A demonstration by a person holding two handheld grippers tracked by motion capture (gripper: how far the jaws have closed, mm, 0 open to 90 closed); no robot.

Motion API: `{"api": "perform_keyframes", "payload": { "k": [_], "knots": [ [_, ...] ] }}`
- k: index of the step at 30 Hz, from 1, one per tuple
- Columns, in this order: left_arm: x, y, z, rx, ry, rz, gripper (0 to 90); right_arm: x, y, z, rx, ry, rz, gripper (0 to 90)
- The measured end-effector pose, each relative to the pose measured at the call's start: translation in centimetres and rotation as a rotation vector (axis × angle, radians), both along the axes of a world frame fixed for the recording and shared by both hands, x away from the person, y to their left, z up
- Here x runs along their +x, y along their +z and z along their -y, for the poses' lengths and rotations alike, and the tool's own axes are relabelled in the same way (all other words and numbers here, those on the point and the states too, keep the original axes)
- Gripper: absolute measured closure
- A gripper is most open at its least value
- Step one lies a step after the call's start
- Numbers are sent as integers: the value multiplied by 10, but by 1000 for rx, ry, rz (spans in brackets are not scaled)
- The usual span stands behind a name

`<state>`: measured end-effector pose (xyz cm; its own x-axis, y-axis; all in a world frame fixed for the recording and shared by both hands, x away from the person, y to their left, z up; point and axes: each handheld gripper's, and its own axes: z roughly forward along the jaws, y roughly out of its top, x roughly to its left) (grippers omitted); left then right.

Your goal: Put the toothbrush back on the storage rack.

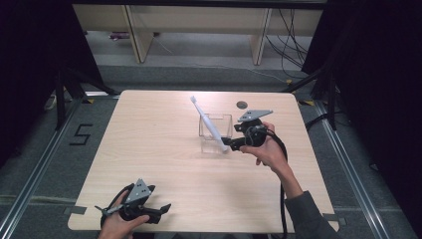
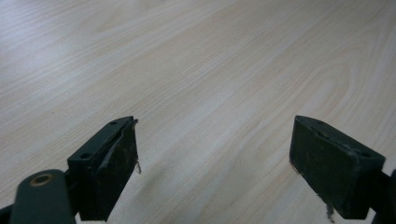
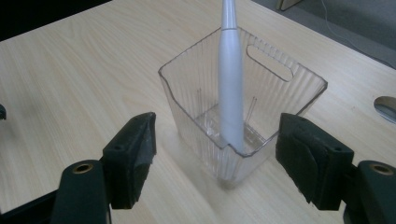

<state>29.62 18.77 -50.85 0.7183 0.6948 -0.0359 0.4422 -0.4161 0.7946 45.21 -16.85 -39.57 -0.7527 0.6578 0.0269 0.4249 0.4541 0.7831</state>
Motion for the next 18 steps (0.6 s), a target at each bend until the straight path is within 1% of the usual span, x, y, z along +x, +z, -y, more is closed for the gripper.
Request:
{"api": "perform_keyframes", "payload": {
  "k": [1, 2, 3, 4, 5, 6, 7, 8, 9, 10, 11, 12, 14, 15, 16, 17, 18],
  "knots": [
    [-1, 0, 0, -6, 5, -2, 149, 0, -1, 0, -8, 13, 5, 298],
    [-2, -1, 2, -33, 8, -6, 149, -1, -1, 0, -7, 12, -1, 298],
    [-1, 0, 0, -12, -4, -7, 149, -2, -2, 0, 0, 13, 6, 297],
    [-1, 1, 0, -4, 3, -8, 149, -2, -3, 0, -5, 20, -5, 295],
    [0, 1, 0, -5, 2, -8, 149, -4, -4, 0, -1, 12, 7, 292],
    [-1, 1, 0, -8, 6, -6, 149, -6, -4, 0, -3, 11, -15, 290],
    [-1, 1, 0, -4, -2, -13, 149, -5, -4, 0, -7, 21, 3, 289],
    [-1, 1, 0, -7, -1, -14, 149, -6, -5, 0, 1, 25, 3, 287],
    [-1, 1, 0, -9, -2, -13, 149, -8, -5, 0, 6, 17, -1, 283],
    [-1, 1, 0, -13, -3, -9, 149, -8, -5, 1, 2, 31, 5, 275],
    [-2, 0, 1, -24, 5, -9, 149, -9, -5, 1, -1, 22, 9, 270],
    [-2, 1, 1, -25, 6, -8, 149, -12, -6, 0, 3, 11, -11, 269],
    [-2, 1, 1, -21, 9, -4, 149, -14, -7, 1, 2, 31, 10, 261],
    [-2, 1, 1, -25, 10, -4, 149, -17, -7, 0, 7, 11, -5, 253],
    [-2, 1, 1, -25, 9, -3, 149, -16, -8, 1, 4, 30, 10, 252],
    [-2, 1, 1, -24, 9, -3, 149, -20, -9, 1, 11, 21, 8, 251],
    [-2, 1, 1, -23, 8, -6, 149, -20, -9, 2, 6, 37, 15, 246]
  ]
}}
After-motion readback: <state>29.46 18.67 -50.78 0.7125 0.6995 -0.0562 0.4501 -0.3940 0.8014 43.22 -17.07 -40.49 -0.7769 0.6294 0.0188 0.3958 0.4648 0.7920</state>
